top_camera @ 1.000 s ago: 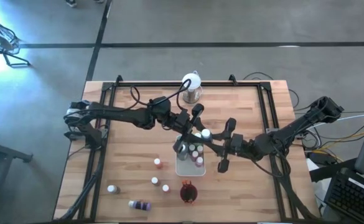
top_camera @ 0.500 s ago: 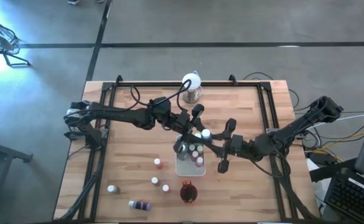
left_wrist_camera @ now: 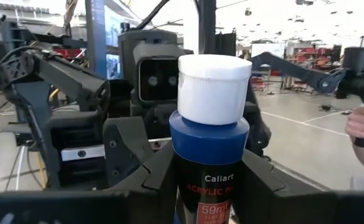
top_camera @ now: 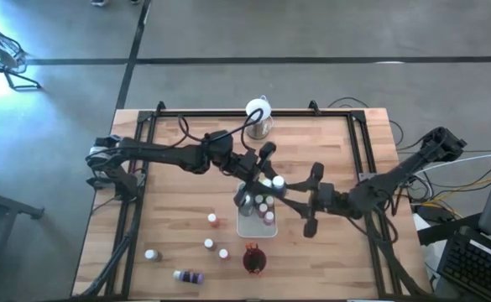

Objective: Pick & Place Paint Supplies
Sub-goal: Put the blue paint bottle into the white bin

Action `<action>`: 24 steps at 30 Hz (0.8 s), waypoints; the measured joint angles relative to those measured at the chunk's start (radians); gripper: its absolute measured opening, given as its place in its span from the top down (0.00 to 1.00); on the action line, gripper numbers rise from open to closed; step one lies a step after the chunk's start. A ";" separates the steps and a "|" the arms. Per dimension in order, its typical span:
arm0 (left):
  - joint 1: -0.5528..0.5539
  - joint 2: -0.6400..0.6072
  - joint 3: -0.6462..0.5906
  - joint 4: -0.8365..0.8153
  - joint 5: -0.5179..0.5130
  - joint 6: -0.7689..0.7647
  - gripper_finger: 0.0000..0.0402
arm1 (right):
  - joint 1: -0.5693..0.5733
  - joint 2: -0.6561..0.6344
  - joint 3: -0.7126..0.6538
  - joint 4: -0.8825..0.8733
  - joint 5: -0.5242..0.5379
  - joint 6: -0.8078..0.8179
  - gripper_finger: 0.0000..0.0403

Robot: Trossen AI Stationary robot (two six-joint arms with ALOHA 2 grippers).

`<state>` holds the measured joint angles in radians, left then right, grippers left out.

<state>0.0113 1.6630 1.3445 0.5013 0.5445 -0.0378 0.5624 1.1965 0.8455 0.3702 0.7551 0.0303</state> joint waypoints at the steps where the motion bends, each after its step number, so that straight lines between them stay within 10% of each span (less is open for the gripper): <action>1: 0.000 0.000 0.000 -0.005 -0.001 0.003 0.70 | -0.001 0.001 0.000 -0.001 0.001 0.000 0.58; 24: 0.007 -0.120 -0.008 -0.497 -0.023 0.143 0.70 | 0.044 -0.189 0.048 -0.391 -0.027 0.329 0.34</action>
<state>0.0181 1.5426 1.3365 0.0040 0.5214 0.1055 0.6062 1.0077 0.8936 -0.0205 0.7279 0.3596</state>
